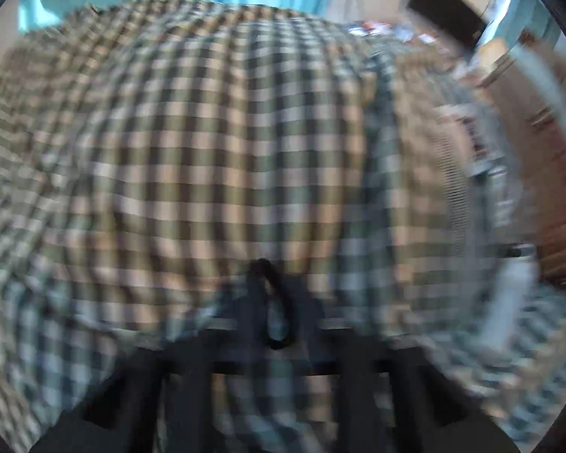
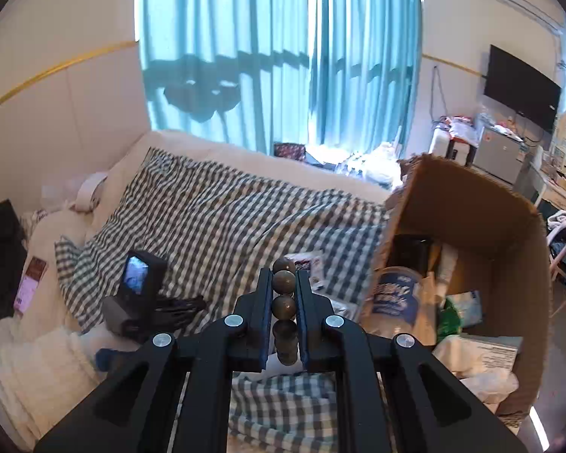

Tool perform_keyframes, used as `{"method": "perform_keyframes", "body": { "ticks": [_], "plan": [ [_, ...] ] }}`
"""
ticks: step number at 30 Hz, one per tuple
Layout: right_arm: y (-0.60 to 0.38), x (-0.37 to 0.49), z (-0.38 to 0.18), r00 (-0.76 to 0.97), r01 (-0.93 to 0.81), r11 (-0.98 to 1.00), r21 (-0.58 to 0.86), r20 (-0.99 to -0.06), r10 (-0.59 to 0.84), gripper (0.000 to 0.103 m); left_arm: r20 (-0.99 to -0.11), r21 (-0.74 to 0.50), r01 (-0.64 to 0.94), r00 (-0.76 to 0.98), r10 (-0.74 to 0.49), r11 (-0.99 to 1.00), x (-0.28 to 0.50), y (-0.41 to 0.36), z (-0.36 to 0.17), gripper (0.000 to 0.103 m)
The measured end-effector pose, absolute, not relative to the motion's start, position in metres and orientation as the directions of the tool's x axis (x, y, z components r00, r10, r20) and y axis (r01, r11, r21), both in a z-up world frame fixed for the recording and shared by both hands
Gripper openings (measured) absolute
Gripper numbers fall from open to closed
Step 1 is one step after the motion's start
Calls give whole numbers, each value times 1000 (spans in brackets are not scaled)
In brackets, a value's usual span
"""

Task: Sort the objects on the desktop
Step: 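Drop the bead bracelet and hair tie into the cardboard box with both grippers, then grasp the white handheld device on the bed with the left gripper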

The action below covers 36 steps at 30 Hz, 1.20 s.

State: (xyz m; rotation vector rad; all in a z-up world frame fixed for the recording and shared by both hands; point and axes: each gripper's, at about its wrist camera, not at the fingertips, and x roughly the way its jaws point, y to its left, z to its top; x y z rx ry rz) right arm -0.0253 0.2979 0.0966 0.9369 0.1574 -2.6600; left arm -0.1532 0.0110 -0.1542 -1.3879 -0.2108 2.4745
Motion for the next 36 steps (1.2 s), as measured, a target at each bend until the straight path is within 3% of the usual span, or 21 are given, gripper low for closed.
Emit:
{"method": "perform_keyframes", "body": {
  "ticks": [8,15,18,23,25,26,27,28,34,36],
  "plan": [
    [329,-18,120,-774,291,-956,26,-580,-252,11,-617,-367,-351,-602,508,-861,-105,20,-61,5],
    [377,-9,149,-831,154,-988,22,-538,-142,11,-427,-394,-583,-568,703,-710,-76,107,67,5],
    [404,-14,150,-833,88,-995,52,-544,-102,11,-417,-365,-629,-549,724,-687,-79,152,96,5],
    [438,-32,130,-805,-18,-999,42,-594,-10,14,-490,-289,-657,-523,697,-697,-97,228,101,7],
    [445,-35,123,-804,-46,-999,6,-593,33,36,-543,-263,-653,-509,668,-710,-105,249,88,18],
    [449,-34,122,-806,-58,-998,3,-591,45,61,-562,-259,-651,-499,660,-713,-106,254,81,40],
    [455,-33,122,-811,-85,-996,5,-581,66,73,-586,-256,-649,-486,649,-717,-109,257,73,72],
    [459,-30,123,-818,-106,-994,9,-570,82,73,-601,-254,-644,-480,640,-722,-109,257,68,82],
    [471,-20,128,-835,-93,-993,66,-549,41,73,-597,-245,-635,-496,630,-733,-91,229,69,89],
    [467,-16,130,-840,-69,-993,91,-542,9,73,-574,-262,-645,-494,653,-718,-79,207,69,96]
  ]
}}
